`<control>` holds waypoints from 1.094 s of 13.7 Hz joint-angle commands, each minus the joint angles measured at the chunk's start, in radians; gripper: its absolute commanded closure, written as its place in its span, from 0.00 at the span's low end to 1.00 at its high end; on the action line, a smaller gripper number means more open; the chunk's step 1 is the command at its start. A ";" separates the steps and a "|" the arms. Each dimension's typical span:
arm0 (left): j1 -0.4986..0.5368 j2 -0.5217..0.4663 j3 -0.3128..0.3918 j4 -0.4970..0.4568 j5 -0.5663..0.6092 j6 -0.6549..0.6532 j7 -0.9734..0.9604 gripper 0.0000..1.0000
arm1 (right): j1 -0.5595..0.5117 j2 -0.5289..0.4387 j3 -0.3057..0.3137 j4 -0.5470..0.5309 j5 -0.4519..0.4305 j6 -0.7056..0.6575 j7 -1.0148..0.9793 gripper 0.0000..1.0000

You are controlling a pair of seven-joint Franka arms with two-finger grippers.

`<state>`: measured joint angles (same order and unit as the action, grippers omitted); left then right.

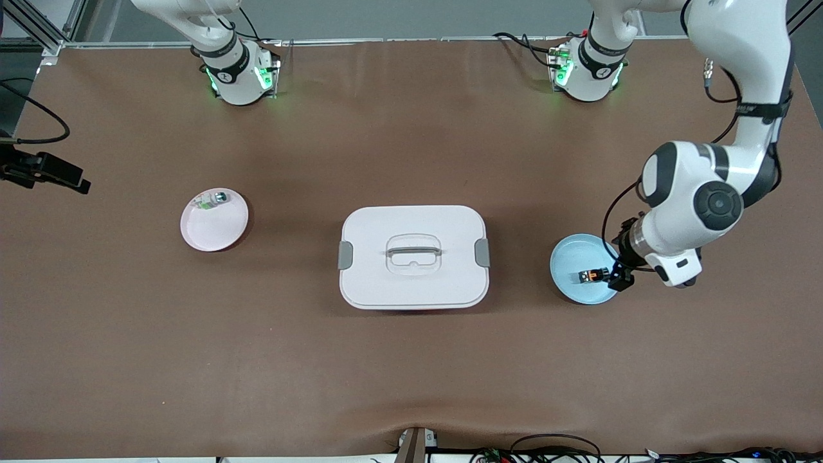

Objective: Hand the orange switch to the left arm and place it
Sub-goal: 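Open the left gripper to release the switch on the plate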

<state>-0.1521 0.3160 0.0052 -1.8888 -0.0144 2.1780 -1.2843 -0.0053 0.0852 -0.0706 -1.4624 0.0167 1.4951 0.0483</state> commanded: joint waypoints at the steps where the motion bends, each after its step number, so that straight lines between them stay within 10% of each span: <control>1: 0.003 -0.096 -0.002 -0.007 0.022 -0.091 0.149 0.00 | -0.001 -0.028 0.009 -0.018 0.000 0.020 0.001 0.00; 9: -0.006 -0.175 -0.005 0.321 0.076 -0.478 0.752 0.00 | -0.008 -0.036 0.005 -0.019 -0.001 0.033 -0.013 0.00; 15: 0.057 -0.167 0.039 0.387 0.067 -0.425 1.305 0.00 | -0.012 -0.036 0.002 -0.019 0.000 0.043 -0.013 0.00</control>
<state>-0.1353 0.1293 0.0336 -1.5306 0.0493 1.7225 -0.1186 -0.0073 0.0732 -0.0742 -1.4620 0.0166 1.5278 0.0472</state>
